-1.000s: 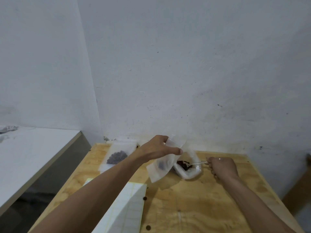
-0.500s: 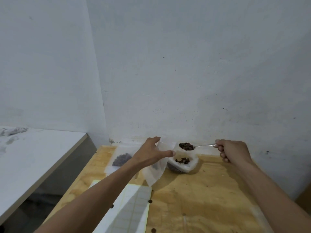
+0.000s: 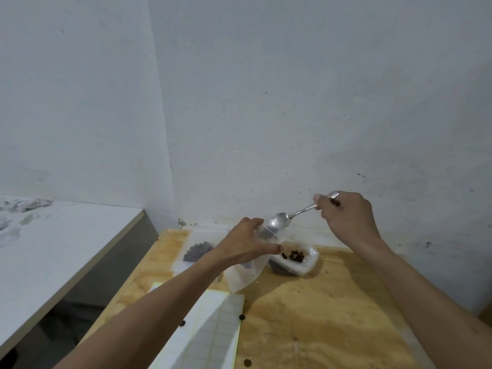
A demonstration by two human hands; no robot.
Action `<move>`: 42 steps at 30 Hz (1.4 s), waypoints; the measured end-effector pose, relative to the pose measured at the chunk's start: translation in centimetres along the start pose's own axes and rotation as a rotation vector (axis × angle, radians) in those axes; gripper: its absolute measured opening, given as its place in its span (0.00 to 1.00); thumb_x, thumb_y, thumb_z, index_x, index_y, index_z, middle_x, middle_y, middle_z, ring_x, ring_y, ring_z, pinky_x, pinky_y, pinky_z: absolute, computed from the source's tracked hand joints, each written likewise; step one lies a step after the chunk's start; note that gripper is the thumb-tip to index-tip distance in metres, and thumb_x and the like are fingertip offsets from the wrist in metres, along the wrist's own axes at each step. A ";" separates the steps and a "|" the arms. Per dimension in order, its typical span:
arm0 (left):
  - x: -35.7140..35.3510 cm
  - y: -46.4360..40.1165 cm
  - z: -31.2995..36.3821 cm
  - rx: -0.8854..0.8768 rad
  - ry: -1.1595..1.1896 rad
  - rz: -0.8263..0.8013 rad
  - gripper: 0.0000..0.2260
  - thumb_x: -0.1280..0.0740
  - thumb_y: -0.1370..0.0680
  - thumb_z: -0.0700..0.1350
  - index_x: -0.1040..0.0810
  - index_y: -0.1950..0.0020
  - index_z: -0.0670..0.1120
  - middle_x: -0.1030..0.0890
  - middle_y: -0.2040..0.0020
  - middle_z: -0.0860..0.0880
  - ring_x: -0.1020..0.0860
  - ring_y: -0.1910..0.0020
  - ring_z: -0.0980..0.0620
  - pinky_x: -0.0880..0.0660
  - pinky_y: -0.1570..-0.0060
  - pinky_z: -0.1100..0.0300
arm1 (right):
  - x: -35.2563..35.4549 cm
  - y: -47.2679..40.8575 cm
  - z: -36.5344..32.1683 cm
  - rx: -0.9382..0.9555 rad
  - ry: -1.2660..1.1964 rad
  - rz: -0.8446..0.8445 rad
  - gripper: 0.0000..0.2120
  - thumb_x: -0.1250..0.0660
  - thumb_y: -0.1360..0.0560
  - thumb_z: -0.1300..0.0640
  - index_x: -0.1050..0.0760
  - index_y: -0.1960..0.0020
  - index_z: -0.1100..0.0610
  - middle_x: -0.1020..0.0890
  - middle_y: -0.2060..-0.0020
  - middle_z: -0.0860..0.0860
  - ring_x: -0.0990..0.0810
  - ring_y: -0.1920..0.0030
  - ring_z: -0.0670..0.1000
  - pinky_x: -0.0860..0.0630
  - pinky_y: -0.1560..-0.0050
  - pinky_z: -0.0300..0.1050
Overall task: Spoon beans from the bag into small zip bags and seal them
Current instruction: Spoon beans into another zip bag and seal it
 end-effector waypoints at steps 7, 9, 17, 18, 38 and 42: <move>0.2 0.6 -0.4 0.096 0.245 -0.109 0.18 0.23 0.29 0.59 0.22 0.46 0.51 0.19 0.47 0.54 0.22 0.46 0.54 0.25 0.45 0.57 | 1.3 0.1 2.9 -0.024 0.197 0.142 0.17 0.36 0.19 0.50 0.20 0.62 0.59 0.22 0.73 0.52 0.23 0.70 0.52 0.34 0.71 0.43; 0.0 0.7 -0.3 0.117 0.281 -0.107 0.21 0.24 0.29 0.60 0.22 0.46 0.48 0.20 0.44 0.50 0.23 0.43 0.50 0.26 0.41 0.54 | 0.8 1.0 4.6 -0.047 0.232 0.119 0.16 0.35 0.19 0.51 0.20 0.61 0.58 0.22 0.73 0.52 0.23 0.70 0.52 0.35 0.72 0.42; -1.5 -0.3 0.4 0.244 0.296 -0.133 0.26 0.20 0.35 0.60 0.21 0.46 0.45 0.18 0.42 0.48 0.21 0.44 0.49 0.24 0.42 0.52 | -2.0 3.1 8.3 -0.058 0.360 -0.001 0.16 0.36 0.19 0.51 0.20 0.61 0.58 0.22 0.74 0.51 0.24 0.72 0.52 0.33 0.73 0.42; -1.5 -0.5 0.6 0.236 0.324 -0.112 0.23 0.20 0.34 0.58 0.19 0.48 0.44 0.16 0.45 0.46 0.19 0.47 0.49 0.23 0.45 0.53 | -2.2 3.1 8.4 -0.062 0.369 -0.020 0.16 0.36 0.19 0.51 0.20 0.61 0.58 0.22 0.75 0.51 0.24 0.72 0.52 0.33 0.73 0.42; 0.4 0.4 1.4 0.065 0.398 -0.084 0.19 0.22 0.29 0.53 0.17 0.39 0.50 0.15 0.45 0.54 0.18 0.45 0.55 0.22 0.43 0.56 | -3.1 4.6 12.5 -0.740 -0.312 0.052 0.12 0.31 0.24 0.59 0.18 0.62 0.65 0.25 0.73 0.55 0.29 0.74 0.54 0.34 0.72 0.43; 2.0 0.3 0.9 0.052 0.385 0.016 0.35 0.22 0.37 0.66 0.19 0.35 0.48 0.16 0.41 0.51 0.18 0.42 0.51 0.23 0.37 0.49 | -1.4 2.8 10.8 -0.650 -0.271 0.095 0.11 0.30 0.27 0.58 0.17 0.64 0.64 0.22 0.73 0.55 0.26 0.72 0.55 0.31 0.68 0.47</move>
Point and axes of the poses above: each hand's wrist, its own y-axis away from the middle knuckle, its own x-axis out of the back of the hand, z = x × y, the point moved 3 cm from there along -y, towards the middle knuckle
